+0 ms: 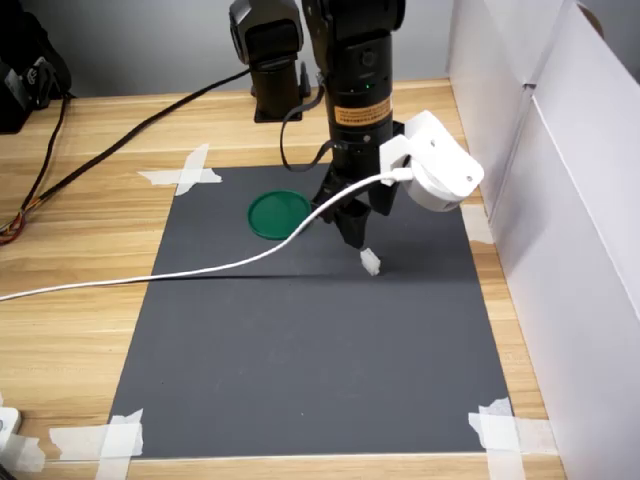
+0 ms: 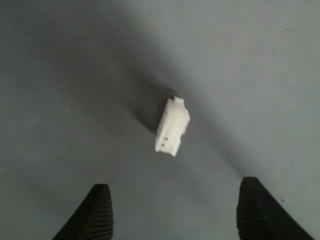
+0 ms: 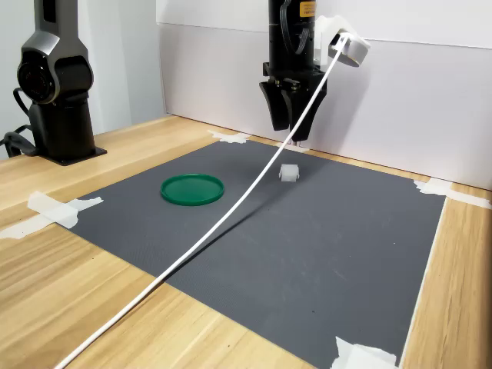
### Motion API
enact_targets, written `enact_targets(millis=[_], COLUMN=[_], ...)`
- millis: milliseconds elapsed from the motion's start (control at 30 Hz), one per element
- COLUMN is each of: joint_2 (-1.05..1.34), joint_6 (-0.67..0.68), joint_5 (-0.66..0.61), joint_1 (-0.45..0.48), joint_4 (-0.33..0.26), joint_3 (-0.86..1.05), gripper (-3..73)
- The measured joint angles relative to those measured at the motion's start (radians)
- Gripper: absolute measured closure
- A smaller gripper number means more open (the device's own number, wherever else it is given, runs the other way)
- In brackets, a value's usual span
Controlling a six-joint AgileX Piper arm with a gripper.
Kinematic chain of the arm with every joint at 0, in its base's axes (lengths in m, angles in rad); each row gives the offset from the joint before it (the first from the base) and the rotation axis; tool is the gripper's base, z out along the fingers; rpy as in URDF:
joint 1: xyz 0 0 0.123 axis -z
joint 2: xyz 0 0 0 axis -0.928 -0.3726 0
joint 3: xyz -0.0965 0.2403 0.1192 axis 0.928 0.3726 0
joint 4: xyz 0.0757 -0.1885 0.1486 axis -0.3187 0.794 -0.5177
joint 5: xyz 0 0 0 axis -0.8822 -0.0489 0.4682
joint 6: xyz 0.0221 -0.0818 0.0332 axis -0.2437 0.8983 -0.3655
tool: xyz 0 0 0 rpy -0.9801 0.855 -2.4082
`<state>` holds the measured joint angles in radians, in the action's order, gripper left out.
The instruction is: Grasp a white terminal and put it in the green lid.
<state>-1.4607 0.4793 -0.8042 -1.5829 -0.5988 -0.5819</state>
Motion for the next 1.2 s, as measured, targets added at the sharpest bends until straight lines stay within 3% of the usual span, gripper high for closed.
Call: enact_targets(millis=[1200], joint_2=[-0.147], joint_6=[-0.002], joint_5=[0.067], joint_1=[0.000], joint_4=[0.020], joint_3=[-0.002], gripper=[8.0])
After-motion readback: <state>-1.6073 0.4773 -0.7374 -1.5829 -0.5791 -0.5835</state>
